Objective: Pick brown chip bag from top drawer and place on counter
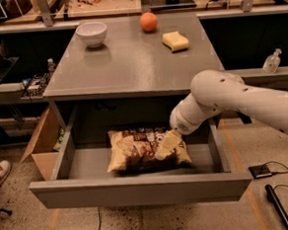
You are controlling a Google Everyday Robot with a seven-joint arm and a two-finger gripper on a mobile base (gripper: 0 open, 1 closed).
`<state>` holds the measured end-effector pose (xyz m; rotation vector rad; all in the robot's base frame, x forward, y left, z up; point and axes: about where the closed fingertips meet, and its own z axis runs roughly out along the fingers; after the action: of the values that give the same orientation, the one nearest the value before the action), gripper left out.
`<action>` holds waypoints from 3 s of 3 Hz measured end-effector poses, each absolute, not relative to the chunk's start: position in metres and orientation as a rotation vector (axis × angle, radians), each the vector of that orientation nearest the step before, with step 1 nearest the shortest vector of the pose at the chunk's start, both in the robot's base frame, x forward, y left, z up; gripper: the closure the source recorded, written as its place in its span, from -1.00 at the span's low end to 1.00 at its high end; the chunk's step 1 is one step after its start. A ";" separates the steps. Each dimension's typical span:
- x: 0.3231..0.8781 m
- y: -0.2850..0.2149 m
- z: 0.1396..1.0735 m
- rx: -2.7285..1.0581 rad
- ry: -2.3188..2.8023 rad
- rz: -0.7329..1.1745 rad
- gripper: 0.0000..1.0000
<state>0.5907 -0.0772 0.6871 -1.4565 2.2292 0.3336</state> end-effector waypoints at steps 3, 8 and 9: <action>0.600 -0.054 0.634 -1.479 2.301 0.255 -0.23; 0.553 -0.138 0.806 -1.285 2.035 0.140 1.00; 0.555 -0.149 0.841 -1.278 1.992 -0.008 1.00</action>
Offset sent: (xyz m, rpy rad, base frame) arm 0.0174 0.0284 -0.0655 -0.1078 0.0221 -0.0287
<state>0.5550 -0.1489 0.8413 -1.2780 1.9919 -0.0083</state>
